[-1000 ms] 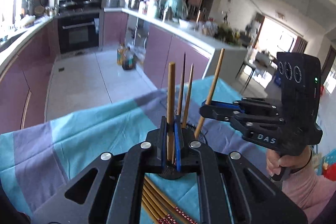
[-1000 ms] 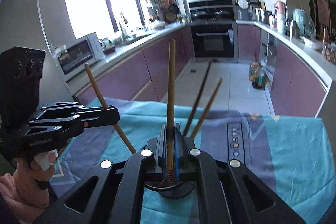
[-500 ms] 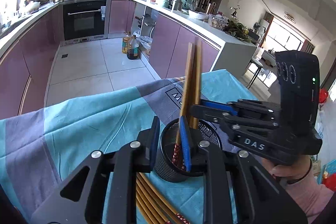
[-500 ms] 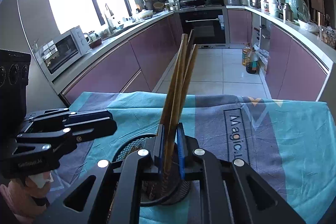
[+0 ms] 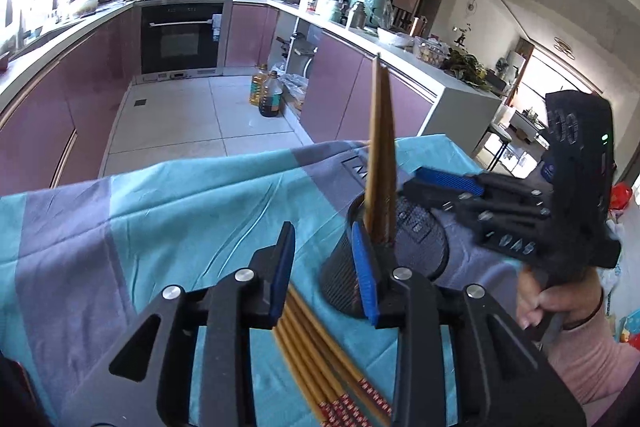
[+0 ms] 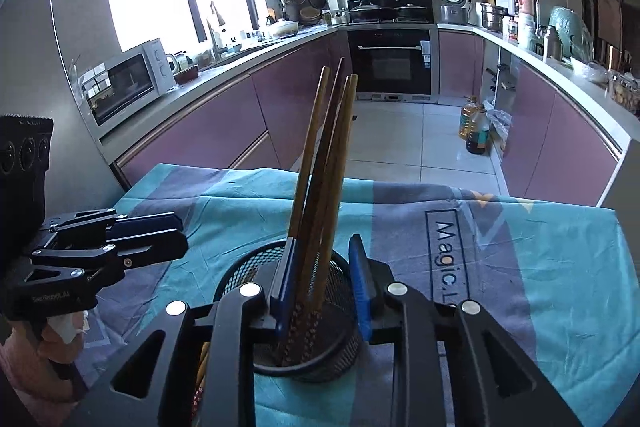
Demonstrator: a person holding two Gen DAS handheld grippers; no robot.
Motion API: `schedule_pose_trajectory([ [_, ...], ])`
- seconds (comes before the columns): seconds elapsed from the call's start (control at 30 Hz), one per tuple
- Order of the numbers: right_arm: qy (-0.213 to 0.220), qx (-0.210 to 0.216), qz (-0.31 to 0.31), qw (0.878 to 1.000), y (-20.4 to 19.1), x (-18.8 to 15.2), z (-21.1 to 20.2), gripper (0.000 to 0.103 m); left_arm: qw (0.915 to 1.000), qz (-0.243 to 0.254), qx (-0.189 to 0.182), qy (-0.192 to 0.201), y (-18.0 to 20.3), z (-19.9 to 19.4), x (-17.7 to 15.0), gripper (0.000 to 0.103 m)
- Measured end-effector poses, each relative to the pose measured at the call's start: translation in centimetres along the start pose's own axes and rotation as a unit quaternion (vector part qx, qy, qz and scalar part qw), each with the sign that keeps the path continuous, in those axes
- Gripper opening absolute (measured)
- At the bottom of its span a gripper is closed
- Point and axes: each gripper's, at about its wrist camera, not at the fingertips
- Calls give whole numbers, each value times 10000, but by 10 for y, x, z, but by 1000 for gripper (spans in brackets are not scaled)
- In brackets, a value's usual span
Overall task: Organize utensils
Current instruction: 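Withdraw both grippers from the cup back over the chopstick pile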
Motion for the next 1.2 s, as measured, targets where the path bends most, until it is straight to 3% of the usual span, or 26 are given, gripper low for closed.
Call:
schedule_pose_trajectory([
  [0.1,161,108,24,9998,-4,-3,-19,26,9999,5,104,-71,-7,-6,-15,29],
  [0.23,330,646,-160,9972,-24,-13,-48,28,9995,55,171,-245,-13,-10,-34,29],
  [0.4,-68,1145,-406,9926,-55,-41,-49,29,9981,172,292,-511,-16,-10,-64,30],
  [0.67,-1079,1024,-145,9888,-69,-93,10,28,9945,190,397,-950,-15,-3,-101,30],
  [0.87,-1135,758,-113,9906,-65,-98,19,24,9939,192,364,-1028,-14,-6,-112,30],
  [1.2,-1239,682,-52,9899,-63,-109,26,22,9924,286,436,-1117,-8,-4,-120,30],
])
Point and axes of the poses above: each gripper's, at about its wrist camera, not at the fingertips, and z roughly the way its jaws point, y to its right, x to its top, and after that the axes turned 10 degrees about y, right-handed
